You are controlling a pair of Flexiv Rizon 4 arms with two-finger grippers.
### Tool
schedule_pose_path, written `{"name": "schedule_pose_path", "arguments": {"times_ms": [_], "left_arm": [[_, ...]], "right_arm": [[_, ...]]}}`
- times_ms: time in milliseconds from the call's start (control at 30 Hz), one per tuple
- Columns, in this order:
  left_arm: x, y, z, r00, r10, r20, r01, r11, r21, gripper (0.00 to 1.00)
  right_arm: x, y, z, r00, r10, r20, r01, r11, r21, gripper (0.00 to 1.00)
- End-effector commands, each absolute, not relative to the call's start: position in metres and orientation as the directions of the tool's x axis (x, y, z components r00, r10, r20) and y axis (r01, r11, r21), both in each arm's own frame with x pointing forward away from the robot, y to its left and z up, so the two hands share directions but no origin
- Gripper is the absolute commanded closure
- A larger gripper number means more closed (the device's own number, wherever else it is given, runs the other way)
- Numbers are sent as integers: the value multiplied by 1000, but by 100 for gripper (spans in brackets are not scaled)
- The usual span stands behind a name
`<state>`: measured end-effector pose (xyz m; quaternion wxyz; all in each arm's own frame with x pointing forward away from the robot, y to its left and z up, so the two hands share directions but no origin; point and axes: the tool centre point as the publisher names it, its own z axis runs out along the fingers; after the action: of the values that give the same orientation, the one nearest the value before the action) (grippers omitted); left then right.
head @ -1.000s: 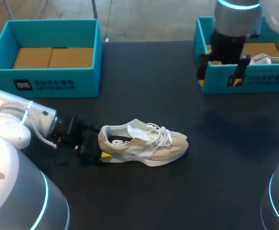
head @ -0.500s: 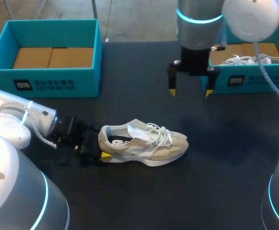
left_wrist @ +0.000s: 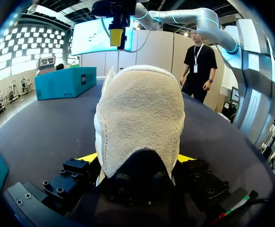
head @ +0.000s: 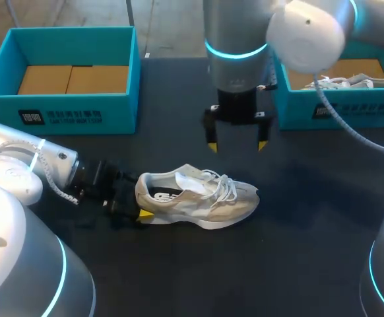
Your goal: Take the shoe out of the shoebox, open the shoe tongue, remove and reinsert the insole, then place the shoe into the shoebox
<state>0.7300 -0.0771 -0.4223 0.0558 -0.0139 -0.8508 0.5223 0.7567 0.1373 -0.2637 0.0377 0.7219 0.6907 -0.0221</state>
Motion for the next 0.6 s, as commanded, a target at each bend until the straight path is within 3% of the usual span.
{"name": "schedule_pose_path", "arguments": {"times_ms": [33, 600], "left_arm": [[731, -78, -423, -993, 82, 81, -35, 455, -890, 100], [731, -78, -423, -993, 82, 81, -35, 455, -890, 100]], "right_arm": [[752, 154, -267, 26, 994, -110, 999, -23, 28, 0], [722, 204, -285, -115, 972, -205, 993, 120, 10, 0]]}}
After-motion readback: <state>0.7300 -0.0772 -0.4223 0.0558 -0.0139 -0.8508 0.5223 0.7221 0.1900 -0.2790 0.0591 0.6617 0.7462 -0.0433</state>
